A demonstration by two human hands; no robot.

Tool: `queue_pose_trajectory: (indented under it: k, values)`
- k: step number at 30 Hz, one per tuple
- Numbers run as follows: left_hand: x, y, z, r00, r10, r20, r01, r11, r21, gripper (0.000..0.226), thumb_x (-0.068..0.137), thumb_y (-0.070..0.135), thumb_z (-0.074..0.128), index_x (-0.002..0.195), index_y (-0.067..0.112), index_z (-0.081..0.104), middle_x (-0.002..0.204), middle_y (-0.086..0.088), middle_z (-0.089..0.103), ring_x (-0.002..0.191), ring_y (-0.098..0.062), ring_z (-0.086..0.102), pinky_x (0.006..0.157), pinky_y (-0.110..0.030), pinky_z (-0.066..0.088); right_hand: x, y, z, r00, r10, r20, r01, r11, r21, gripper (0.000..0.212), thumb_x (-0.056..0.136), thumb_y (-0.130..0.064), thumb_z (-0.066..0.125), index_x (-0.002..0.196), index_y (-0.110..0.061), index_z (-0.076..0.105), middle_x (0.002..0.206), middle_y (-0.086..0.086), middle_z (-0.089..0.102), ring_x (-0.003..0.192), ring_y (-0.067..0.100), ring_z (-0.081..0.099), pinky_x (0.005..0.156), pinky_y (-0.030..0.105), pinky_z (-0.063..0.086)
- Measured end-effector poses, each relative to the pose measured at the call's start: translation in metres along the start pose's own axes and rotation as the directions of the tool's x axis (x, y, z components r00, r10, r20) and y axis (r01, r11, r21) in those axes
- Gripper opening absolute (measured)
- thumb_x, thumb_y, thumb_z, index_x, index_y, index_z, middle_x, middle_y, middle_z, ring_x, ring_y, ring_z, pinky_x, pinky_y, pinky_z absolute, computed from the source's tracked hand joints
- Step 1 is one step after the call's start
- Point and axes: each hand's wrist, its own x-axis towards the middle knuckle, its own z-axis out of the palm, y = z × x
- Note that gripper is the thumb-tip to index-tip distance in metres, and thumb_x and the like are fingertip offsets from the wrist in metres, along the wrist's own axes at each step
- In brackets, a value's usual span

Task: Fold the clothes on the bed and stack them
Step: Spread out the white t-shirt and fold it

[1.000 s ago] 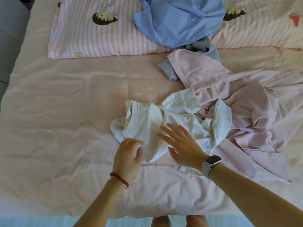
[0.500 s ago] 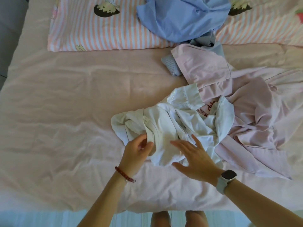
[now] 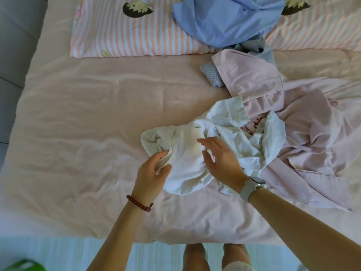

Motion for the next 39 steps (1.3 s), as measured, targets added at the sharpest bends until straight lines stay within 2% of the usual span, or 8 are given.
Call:
queue_pose_trajectory:
  k: [3,5,8,11,24,31,35,39]
  values:
    - [-0.024,-0.004,-0.021,0.983,0.12,0.135,-0.121,0.993,-0.002,0.037,0.084,-0.01,0.055,0.107,0.018,0.061,0.101,0.013,0.061,0.093,0.01,0.056,0.079,-0.002,0.04,0.041,-0.018,0.0,0.962,-0.196,0.192,0.21,0.976,-0.054,0.049,0.089,-0.005,0.048,0.137,-0.015,0.044,0.136,0.006,0.048,0.124,0.027,0.044,0.098,0.04,0.04]
    - [-0.036,-0.006,-0.035,0.974,0.179,0.138,-0.181,0.983,0.007,0.039,0.084,-0.013,0.053,0.107,0.017,0.061,0.098,0.01,0.06,0.094,0.01,0.056,0.079,-0.004,0.041,0.061,-0.033,0.012,0.821,-0.273,0.501,0.35,0.934,-0.065,0.057,0.091,-0.005,0.044,0.144,-0.025,0.031,0.149,-0.001,0.033,0.135,0.021,0.03,0.104,0.032,0.028]
    - [-0.046,-0.009,-0.062,0.97,0.243,0.009,-0.243,0.966,0.093,0.031,0.082,-0.003,0.051,0.105,0.015,0.062,0.093,0.009,0.059,0.088,0.008,0.055,0.074,-0.005,0.041,0.07,-0.052,0.033,0.603,-0.247,0.758,0.475,0.875,-0.093,0.047,0.094,-0.011,0.043,0.137,-0.029,0.043,0.133,0.001,0.052,0.117,0.022,0.046,0.083,0.023,0.031]
    - [-0.056,-0.013,-0.091,0.962,0.219,-0.162,-0.184,0.961,0.205,0.024,0.083,-0.004,0.053,0.102,0.004,0.066,0.09,0.002,0.059,0.082,0.001,0.053,0.073,-0.005,0.04,0.072,-0.063,0.035,0.582,-0.175,0.795,0.453,0.881,-0.138,0.034,0.096,-0.025,0.043,0.129,-0.022,0.049,0.119,0.001,0.056,0.11,0.021,0.048,0.077,0.023,0.028]
    - [-0.075,0.075,-0.144,0.75,0.38,-0.542,-0.263,0.922,0.283,0.026,0.081,0.008,0.05,0.101,0.001,0.065,0.098,-0.007,0.064,0.086,-0.016,0.057,0.073,-0.022,0.042,0.097,-0.122,-0.076,0.838,-0.358,0.411,0.533,0.699,-0.477,0.031,0.092,-0.031,0.049,0.119,-0.016,0.056,0.112,0.007,0.059,0.118,0.019,0.043,0.093,0.032,0.027]
    - [-0.116,0.147,-0.166,0.574,0.547,-0.609,-0.409,0.836,0.365,0.028,0.087,0.018,0.046,0.101,0.001,0.063,0.096,-0.001,0.061,0.089,-0.012,0.055,0.077,-0.015,0.038,0.058,-0.176,-0.171,0.872,-0.482,0.084,0.442,0.702,-0.559,0.023,0.085,-0.027,0.064,0.088,-0.005,0.068,0.079,0.02,0.059,0.082,0.036,0.056,0.072,0.038,0.039]
    - [-0.152,0.186,-0.161,0.452,0.525,-0.721,-0.418,0.839,0.348,0.02,0.084,0.004,0.05,0.099,0.003,0.064,0.093,0.003,0.059,0.082,-0.011,0.052,0.073,0.003,0.031,0.012,-0.193,-0.225,0.853,-0.518,-0.063,0.447,0.787,-0.426,0.019,0.09,-0.021,0.058,0.089,-0.002,0.062,0.079,0.02,0.058,0.072,0.037,0.056,0.058,0.034,0.035]
    - [-0.193,0.211,-0.153,0.385,0.424,-0.82,-0.423,0.871,0.252,0.014,0.086,0.004,0.057,0.098,0.011,0.06,0.092,0.0,0.056,0.081,-0.011,0.048,0.065,-0.008,0.03,-0.041,-0.213,-0.267,0.853,-0.493,-0.172,0.496,0.868,-0.032,0.012,0.095,-0.015,0.047,0.099,-0.006,0.054,0.077,0.002,0.056,0.067,0.017,0.051,0.057,0.024,0.034]
